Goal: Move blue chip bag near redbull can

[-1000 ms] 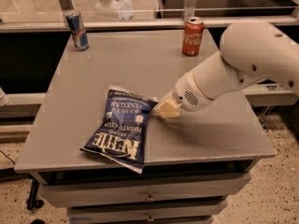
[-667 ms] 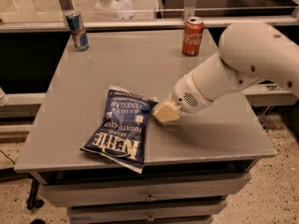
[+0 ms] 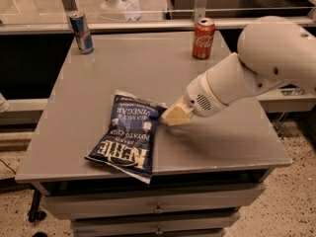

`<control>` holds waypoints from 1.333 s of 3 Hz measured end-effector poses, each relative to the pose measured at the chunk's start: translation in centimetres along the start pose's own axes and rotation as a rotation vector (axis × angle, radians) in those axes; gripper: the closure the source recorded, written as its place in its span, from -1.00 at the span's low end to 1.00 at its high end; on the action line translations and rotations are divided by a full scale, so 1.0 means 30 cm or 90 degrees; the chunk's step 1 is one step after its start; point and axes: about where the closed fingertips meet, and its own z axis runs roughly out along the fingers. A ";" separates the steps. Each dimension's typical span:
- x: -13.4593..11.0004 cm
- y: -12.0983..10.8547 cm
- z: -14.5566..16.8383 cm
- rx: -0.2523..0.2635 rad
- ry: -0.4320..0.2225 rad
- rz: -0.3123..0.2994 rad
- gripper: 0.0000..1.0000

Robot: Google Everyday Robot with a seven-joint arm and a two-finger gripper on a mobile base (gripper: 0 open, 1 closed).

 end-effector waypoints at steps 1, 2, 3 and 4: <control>-0.015 0.022 -0.030 0.004 -0.008 0.001 0.19; 0.003 0.070 -0.049 -0.001 0.009 -0.021 -0.27; 0.000 0.074 -0.046 -0.001 0.009 -0.023 -0.76; -0.002 0.078 -0.045 -0.002 0.010 -0.024 -1.00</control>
Offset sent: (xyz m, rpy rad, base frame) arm -0.0415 -0.0034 0.0171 -0.0514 -0.0161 0.0731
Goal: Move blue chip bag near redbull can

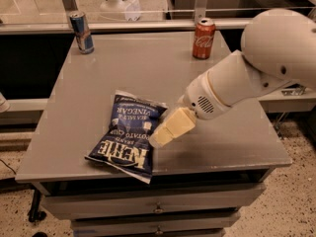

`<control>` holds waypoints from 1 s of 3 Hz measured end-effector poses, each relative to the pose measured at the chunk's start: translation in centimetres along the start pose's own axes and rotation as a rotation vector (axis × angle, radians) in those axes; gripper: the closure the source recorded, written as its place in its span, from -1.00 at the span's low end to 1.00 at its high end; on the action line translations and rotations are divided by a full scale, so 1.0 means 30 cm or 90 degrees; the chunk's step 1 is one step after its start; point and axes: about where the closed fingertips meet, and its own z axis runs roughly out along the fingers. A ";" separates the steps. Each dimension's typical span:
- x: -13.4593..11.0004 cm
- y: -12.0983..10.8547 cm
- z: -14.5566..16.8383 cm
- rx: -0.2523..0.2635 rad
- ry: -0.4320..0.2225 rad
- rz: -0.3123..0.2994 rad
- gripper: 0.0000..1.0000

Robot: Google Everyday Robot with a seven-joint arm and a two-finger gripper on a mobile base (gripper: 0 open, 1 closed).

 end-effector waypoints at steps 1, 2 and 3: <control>-0.025 -0.002 0.012 -0.002 -0.020 -0.003 -1.00; -0.077 -0.030 0.031 0.002 -0.060 0.004 -1.00; -0.145 -0.035 0.059 -0.001 -0.102 0.011 -1.00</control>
Offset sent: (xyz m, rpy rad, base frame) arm 0.0448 0.0259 0.0107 0.1623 -0.0778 -0.0666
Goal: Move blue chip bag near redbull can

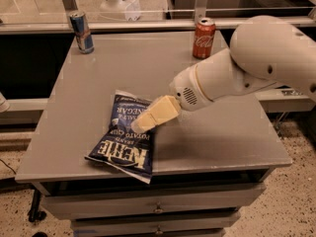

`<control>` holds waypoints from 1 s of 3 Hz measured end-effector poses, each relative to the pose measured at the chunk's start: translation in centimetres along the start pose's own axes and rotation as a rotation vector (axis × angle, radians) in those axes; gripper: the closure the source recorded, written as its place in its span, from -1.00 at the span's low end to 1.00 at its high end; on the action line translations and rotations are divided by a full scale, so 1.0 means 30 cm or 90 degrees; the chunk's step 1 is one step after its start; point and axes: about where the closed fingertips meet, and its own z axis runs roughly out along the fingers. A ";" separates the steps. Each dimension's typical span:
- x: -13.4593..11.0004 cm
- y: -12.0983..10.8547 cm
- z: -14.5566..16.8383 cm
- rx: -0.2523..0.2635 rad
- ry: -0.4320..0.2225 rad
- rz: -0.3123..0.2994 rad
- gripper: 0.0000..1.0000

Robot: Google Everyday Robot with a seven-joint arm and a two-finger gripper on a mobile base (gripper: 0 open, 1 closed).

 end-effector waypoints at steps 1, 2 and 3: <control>-0.024 0.008 0.067 -0.010 -0.018 0.012 -1.00; -0.029 0.015 0.103 -0.016 -0.025 0.019 -0.65; -0.034 0.016 0.117 -0.017 -0.032 0.018 -0.17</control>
Offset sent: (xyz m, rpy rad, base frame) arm 0.0117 0.0367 -0.0233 0.0752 0.0299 -0.0174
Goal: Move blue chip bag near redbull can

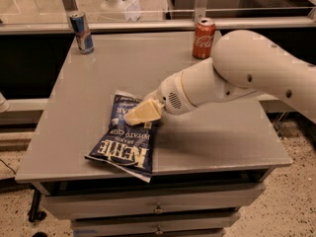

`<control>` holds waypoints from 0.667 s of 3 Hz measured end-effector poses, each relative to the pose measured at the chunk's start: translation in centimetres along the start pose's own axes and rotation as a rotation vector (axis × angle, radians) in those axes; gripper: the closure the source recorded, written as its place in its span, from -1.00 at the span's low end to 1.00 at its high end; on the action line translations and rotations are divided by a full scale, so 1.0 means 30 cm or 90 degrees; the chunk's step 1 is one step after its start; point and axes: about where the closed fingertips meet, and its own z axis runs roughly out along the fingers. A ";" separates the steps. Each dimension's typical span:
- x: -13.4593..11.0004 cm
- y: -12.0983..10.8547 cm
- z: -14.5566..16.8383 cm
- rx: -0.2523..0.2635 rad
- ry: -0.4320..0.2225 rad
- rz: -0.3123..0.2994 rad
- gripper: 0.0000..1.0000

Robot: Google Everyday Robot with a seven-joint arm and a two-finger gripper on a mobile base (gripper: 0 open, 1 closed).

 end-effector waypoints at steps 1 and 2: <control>-0.005 -0.006 -0.001 0.004 -0.007 -0.001 0.30; -0.003 -0.008 -0.009 0.010 -0.012 0.002 0.77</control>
Offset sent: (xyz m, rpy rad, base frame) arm 0.0043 -0.0096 -0.0001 0.0171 -0.0128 -0.0375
